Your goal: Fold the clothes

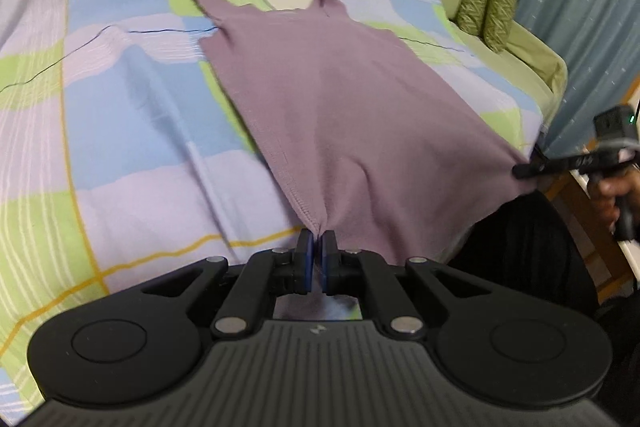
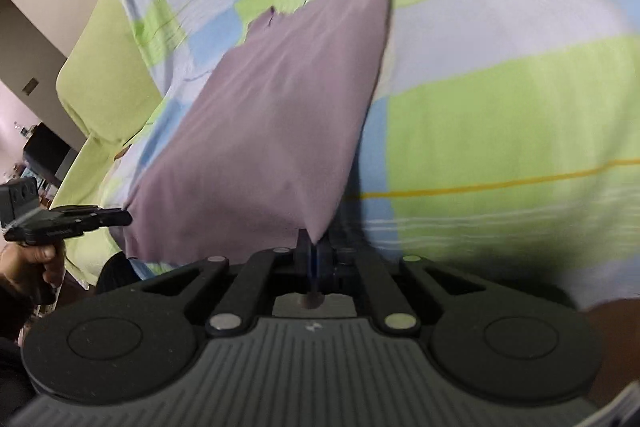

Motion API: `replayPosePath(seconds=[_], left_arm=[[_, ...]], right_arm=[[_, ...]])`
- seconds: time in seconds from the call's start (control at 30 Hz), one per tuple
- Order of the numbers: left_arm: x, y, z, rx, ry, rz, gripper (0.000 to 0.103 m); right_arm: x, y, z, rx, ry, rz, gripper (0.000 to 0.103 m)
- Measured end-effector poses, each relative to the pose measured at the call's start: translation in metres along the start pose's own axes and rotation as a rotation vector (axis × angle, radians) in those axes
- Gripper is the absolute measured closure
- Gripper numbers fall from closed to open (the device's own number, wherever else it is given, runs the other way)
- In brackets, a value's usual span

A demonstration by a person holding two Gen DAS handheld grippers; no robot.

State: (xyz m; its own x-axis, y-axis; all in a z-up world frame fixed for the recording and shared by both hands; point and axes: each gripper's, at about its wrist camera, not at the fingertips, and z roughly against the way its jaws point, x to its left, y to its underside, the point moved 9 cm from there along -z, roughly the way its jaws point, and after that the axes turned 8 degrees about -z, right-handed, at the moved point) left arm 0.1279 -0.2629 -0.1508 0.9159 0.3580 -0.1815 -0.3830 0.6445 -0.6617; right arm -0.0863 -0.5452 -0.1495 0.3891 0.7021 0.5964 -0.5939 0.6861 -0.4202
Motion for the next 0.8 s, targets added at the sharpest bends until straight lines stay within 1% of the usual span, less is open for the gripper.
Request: replayPosePath(seconds=[0.07, 0.13, 0.2, 0.23, 0.27, 0.33, 0.37, 0.4, 0.47, 0.5, 0.53, 0.57, 0.6, 0.63, 0.7, 0.8], left_arm=[[-0.003, 0.002, -0.002, 0.015, 0.006, -0.013, 0.103], [-0.003, 0.007, -0.006, 0.036, 0.001, -0.014, 0.103], [-0.002, 0.011, -0.005, 0.05, -0.006, -0.011, 0.103], [-0.002, 0.013, -0.002, 0.057, -0.014, -0.013, 0.103], [0.0, 0.015, 0.001, 0.064, -0.022, -0.015, 0.103], [0.004, 0.019, 0.005, 0.078, -0.027, -0.012, 0.103], [0.005, 0.019, 0.006, 0.08, -0.029, -0.01, 0.103], [0.007, 0.018, 0.008, 0.078, -0.031, -0.007, 0.102], [0.009, 0.016, 0.01, 0.077, -0.04, -0.009, 0.101], [0.012, 0.014, 0.011, 0.077, -0.047, -0.01, 0.1], [0.014, 0.012, 0.013, 0.079, -0.057, -0.011, 0.1], [0.016, 0.012, 0.014, 0.082, -0.067, -0.014, 0.1], [0.019, 0.011, 0.017, 0.084, -0.08, -0.013, 0.1], [0.023, 0.011, 0.02, 0.085, -0.095, -0.011, 0.1], [0.028, 0.01, 0.025, 0.084, -0.114, -0.008, 0.1], [0.03, 0.007, 0.031, 0.072, -0.129, -0.011, 0.1]], right_arm=[[-0.004, -0.003, 0.019, -0.019, 0.112, 0.048, 0.103], [-0.005, -0.001, 0.024, -0.02, 0.165, 0.063, 0.103], [-0.001, 0.005, 0.018, -0.004, 0.166, 0.058, 0.103], [0.002, 0.01, 0.013, 0.015, 0.149, 0.056, 0.103], [0.007, 0.016, 0.008, 0.037, 0.13, 0.059, 0.103], [0.017, 0.03, -0.003, 0.113, 0.063, 0.07, 0.102], [0.02, 0.033, -0.006, 0.137, 0.054, 0.088, 0.102], [0.022, 0.033, -0.008, 0.147, 0.067, 0.123, 0.101], [0.016, 0.013, -0.003, 0.074, 0.089, 0.124, 0.097], [0.013, 0.0, 0.001, 0.028, 0.092, 0.115, 0.092], [0.011, -0.01, 0.004, -0.013, 0.092, 0.105, 0.079], [0.01, -0.017, 0.007, -0.04, 0.091, 0.098, 0.075], [0.006, -0.033, 0.01, -0.087, 0.091, 0.087, 0.074], [0.001, -0.046, 0.01, -0.114, 0.089, 0.079, 0.074], [-0.006, -0.057, 0.002, -0.114, 0.086, 0.068, 0.074], [-0.011, -0.059, -0.012, -0.087, 0.063, 0.056, 0.074]])
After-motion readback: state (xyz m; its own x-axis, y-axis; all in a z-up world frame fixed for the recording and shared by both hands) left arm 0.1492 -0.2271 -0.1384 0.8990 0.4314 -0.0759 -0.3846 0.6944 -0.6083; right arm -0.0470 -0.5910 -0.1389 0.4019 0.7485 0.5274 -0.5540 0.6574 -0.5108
